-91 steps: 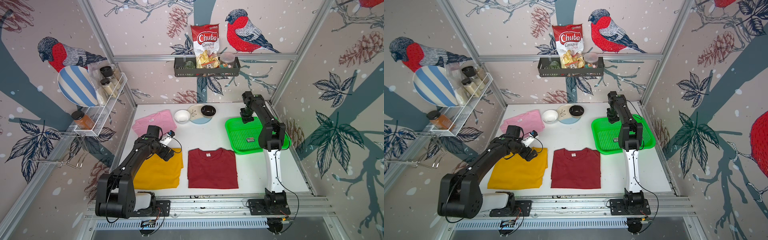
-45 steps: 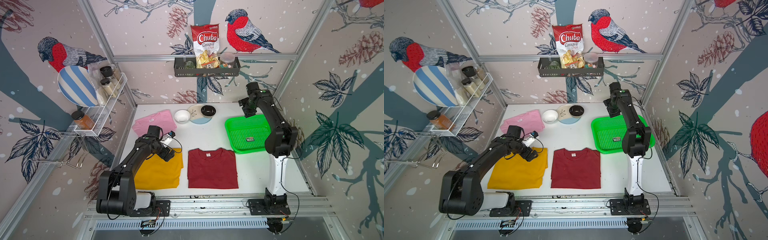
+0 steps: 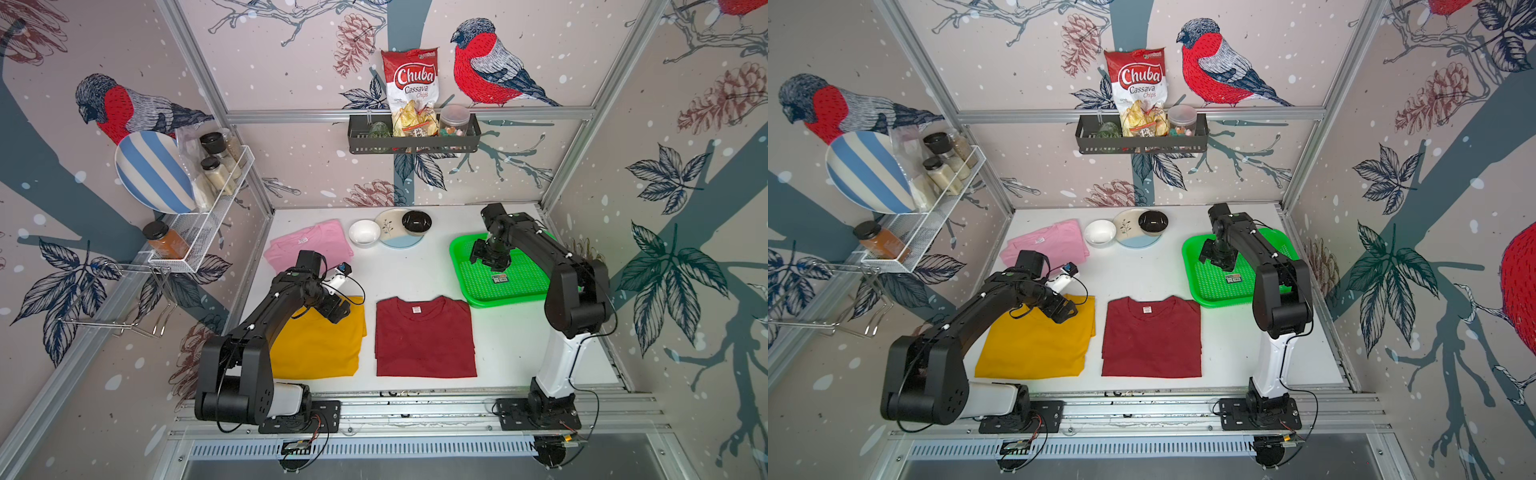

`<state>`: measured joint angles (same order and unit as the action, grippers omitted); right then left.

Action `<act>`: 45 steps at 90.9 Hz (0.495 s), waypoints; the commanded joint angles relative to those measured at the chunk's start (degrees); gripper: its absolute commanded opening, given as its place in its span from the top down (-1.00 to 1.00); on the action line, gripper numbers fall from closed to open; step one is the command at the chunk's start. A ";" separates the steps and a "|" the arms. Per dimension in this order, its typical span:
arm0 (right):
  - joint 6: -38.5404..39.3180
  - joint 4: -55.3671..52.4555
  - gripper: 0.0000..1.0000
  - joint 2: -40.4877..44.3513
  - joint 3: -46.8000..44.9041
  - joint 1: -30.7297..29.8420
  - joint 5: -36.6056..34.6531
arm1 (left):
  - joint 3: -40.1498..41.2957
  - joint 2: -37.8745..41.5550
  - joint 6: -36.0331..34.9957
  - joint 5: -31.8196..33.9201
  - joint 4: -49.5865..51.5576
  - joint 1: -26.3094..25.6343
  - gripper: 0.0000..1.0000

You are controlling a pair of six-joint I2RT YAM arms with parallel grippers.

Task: Put the folded t-shirts into the basket
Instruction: Move the bin to the center of the board.

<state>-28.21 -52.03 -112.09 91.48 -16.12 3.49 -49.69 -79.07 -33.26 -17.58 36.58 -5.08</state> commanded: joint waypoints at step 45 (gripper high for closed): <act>0.10 14.92 -0.14 -15.40 17.30 -9.54 7.40 | 0.34 -2.34 -0.41 1.24 0.83 -0.06 -0.94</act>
<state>-24.01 -39.48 -125.36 106.32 -24.53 9.37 -49.28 -80.97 -33.26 -16.32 36.47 -5.08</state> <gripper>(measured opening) 0.573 0.967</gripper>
